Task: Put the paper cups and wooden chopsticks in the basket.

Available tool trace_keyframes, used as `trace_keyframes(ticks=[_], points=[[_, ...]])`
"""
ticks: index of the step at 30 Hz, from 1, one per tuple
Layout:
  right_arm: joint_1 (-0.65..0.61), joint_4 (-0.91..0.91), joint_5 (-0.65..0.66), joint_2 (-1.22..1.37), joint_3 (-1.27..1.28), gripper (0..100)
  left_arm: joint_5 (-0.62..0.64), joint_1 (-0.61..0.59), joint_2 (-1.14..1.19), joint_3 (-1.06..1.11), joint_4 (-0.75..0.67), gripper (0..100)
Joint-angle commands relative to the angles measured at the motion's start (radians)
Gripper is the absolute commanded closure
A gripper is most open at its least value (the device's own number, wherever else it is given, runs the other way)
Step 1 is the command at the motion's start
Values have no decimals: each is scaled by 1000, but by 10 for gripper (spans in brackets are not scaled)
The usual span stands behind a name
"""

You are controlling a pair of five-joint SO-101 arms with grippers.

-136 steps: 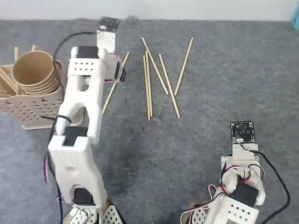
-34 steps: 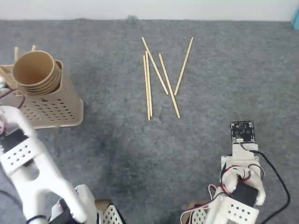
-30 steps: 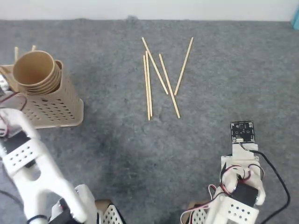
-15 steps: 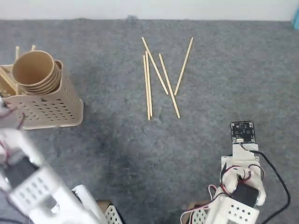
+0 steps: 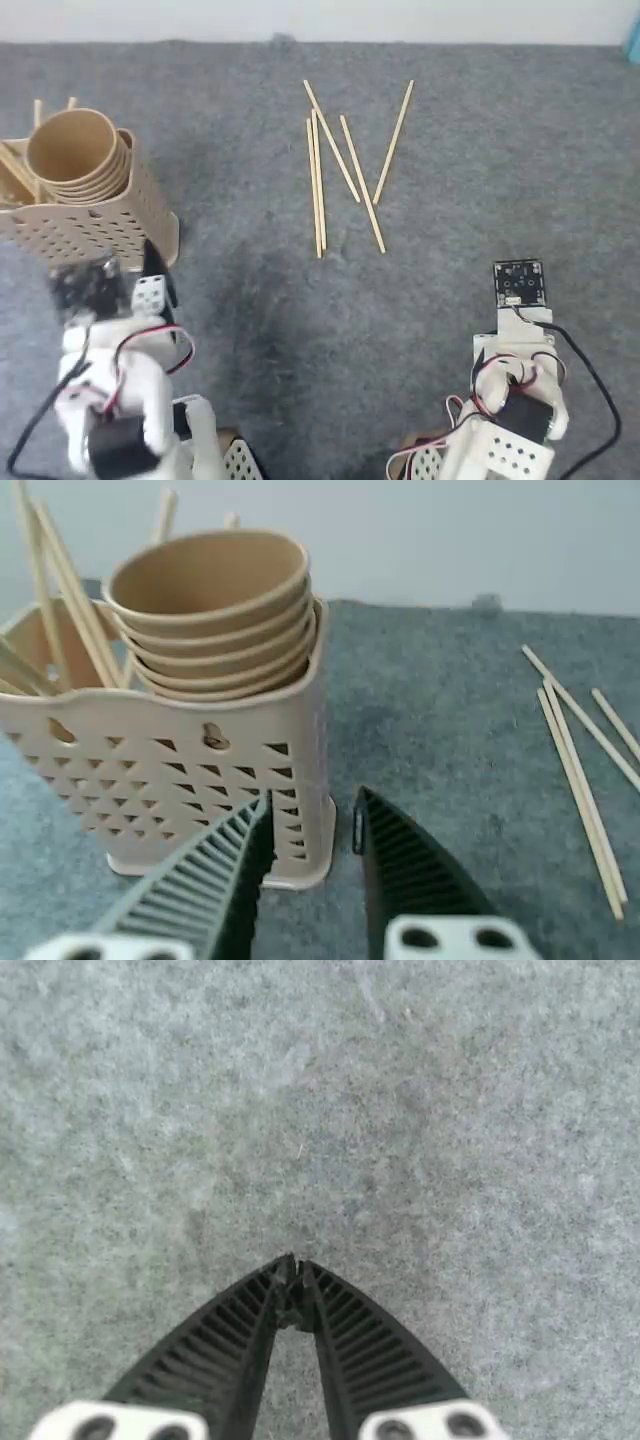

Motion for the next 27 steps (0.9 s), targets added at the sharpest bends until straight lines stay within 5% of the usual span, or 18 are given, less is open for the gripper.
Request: trace_keyframes(ticks=[1,8,14,22,27], points=[[13,10,14,-15,-8,991,8,117,143,93,-114,877],[13,10,14,-15,-8,991,86,373,479,180,-345,877],[4,-70,8,-10,-3,991,84,334,764,209,-571,878],[-154,-153,9,8,-137,990,146,213,968,76,-575,877],[-268,-151,-43,252,-396,990,146,206,987,62,-574,877]])
